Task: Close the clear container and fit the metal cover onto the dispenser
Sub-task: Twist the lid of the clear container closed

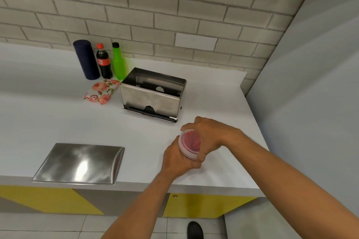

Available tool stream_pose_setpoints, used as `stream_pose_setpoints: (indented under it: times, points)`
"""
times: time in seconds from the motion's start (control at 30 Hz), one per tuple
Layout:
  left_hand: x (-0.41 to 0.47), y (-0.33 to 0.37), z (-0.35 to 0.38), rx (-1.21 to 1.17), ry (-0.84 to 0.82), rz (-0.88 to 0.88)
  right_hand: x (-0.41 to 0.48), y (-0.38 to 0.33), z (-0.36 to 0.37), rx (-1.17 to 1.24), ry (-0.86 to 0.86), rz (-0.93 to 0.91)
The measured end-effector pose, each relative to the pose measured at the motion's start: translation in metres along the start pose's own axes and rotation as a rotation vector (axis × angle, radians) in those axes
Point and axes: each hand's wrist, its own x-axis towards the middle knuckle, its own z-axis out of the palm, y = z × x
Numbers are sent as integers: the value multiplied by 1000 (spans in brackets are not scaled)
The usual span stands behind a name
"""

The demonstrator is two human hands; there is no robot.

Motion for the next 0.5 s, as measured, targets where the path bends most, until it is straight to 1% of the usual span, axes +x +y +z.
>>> stream_pose_setpoints:
  times: [0.23, 0.33, 0.4, 0.5]
  points:
    - [0, -4, 0, -33, -3, 5, 2, -7, 5, -51, 98, 105]
    - [0, -1, -1, -10, -2, 16, 2, -7, 2, -80, 31, 115]
    - [0, 0, -1, -4, 0, 17, 1, -5, -1, -59, -36, 63]
    - [1, -1, 1, -4, -4, 6, 1, -6, -3, -69, -63, -3]
